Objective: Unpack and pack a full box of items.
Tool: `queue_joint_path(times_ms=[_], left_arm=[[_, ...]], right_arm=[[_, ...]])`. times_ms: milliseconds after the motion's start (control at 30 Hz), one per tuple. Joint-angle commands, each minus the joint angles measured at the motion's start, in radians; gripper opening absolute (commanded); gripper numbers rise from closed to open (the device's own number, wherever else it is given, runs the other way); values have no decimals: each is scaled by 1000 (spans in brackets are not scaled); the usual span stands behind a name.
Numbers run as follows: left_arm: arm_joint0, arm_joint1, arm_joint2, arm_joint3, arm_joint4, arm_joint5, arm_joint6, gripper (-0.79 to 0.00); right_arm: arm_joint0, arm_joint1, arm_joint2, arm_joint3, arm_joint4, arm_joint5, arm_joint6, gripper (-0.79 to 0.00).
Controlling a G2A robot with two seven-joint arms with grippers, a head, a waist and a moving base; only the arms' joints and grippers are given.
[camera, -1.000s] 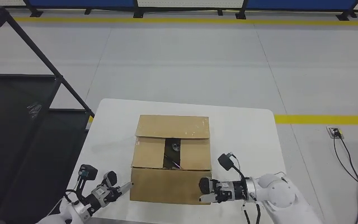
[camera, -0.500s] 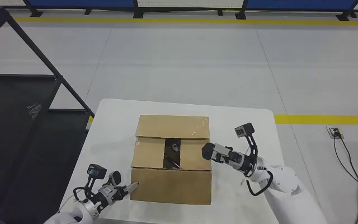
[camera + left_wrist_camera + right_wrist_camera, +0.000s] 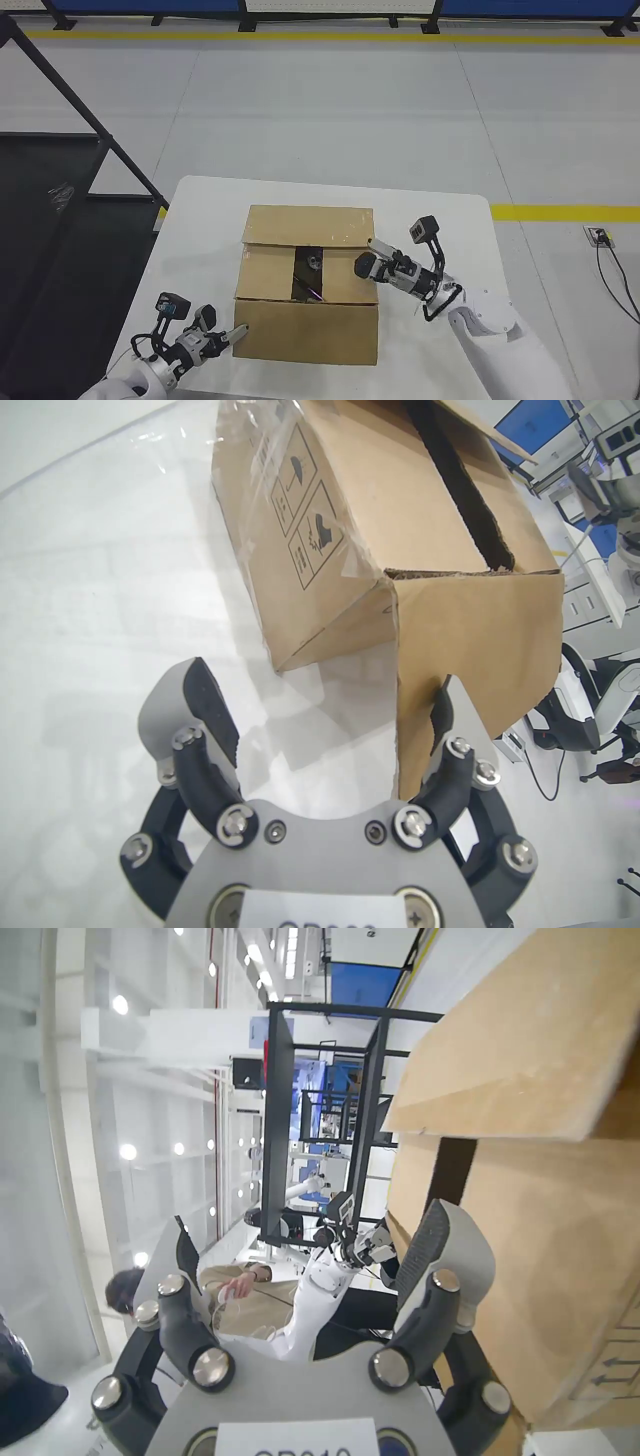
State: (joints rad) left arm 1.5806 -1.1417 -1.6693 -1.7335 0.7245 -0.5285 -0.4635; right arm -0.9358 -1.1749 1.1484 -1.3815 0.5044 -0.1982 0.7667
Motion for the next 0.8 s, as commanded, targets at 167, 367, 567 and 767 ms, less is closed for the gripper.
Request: queue_joint_path(times_ms=[167,367,567,767], left_arm=[[0,0,0,0,0,0,0,0],[0,0,0,0,0,0,0,0],[0,0,0,0,0,0,0,0],[0,0,0,0,0,0,0,0]], right_arm=[[76,-22,-37,110,33,35,-57,0],[132,-44,-56,158,47,-19,-152,0],[231,-76,-97,231,1,-28,-318,0],[348,-114,-161,334,-88,-30,-452,0]])
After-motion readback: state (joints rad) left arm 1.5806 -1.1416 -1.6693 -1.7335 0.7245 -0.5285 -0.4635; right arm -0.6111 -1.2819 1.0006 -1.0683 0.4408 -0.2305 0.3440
